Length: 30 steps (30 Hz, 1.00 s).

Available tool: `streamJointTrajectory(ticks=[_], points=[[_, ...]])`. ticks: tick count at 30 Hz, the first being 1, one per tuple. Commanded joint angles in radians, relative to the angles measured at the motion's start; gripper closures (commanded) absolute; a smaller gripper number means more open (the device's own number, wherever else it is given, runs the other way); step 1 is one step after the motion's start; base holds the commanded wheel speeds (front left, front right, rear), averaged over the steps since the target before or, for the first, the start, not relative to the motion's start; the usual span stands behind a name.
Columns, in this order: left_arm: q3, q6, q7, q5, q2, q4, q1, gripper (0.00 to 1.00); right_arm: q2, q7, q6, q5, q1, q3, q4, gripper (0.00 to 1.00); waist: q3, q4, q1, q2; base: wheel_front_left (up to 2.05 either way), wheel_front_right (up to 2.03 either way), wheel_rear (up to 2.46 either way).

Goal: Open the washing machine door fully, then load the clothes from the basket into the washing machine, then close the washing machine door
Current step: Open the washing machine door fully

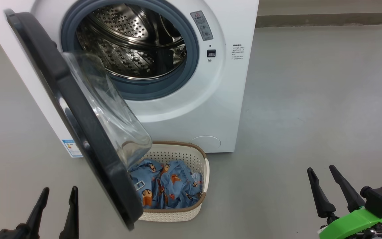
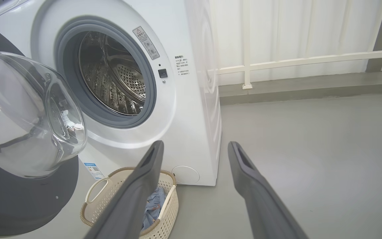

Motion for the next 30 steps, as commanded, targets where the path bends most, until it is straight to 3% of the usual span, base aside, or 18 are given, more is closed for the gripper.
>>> streamJointTrajectory(ticks=[1,19,20,22,23,30], points=[[0.032,0.001,-0.007,0.009,0.018,-0.016,-0.025,0.0,-0.024,-0.012,0.005,-0.016,-0.026,0.023,-0.019,0.0,0.0,0.0,0.0,0.0,0.0,0.0,0.0],[0.028,0.001,-0.007,0.007,0.019,-0.016,-0.026,0.02,-0.022,-0.012,0.005,-0.03,-0.022,0.014,-0.024,0.0,0.001,0.001,0.0,0.0,0.0,0.0,0.0],[0.028,0.001,-0.007,0.006,0.019,-0.016,-0.026,0.12,-0.022,-0.012,0.005,-0.03,-0.022,0.014,-0.025,0.0,0.001,0.001,0.0,0.0,0.0,0.0,0.0],[0.031,0.001,-0.007,0.002,0.016,-0.02,-0.028,0.78,-0.022,-0.012,0.005,-0.029,-0.021,0.014,-0.025,0.0,0.002,0.003,0.0,0.0,0.0,0.0,0.0],[0.034,0.001,-0.007,-0.001,0.013,-0.023,-0.029,1.0,-0.022,-0.012,0.005,-0.029,-0.021,0.014,-0.025,0.0,0.002,0.005,0.0,0.0,0.0,0.0,0.0],[0.076,0.001,-0.007,0.053,0.001,-0.1,-0.043,1.0,-0.017,-0.012,0.005,-0.03,-0.019,0.01,-0.025,0.0,-0.001,0.016,0.0,0.0,0.0,0.0,0.0]])
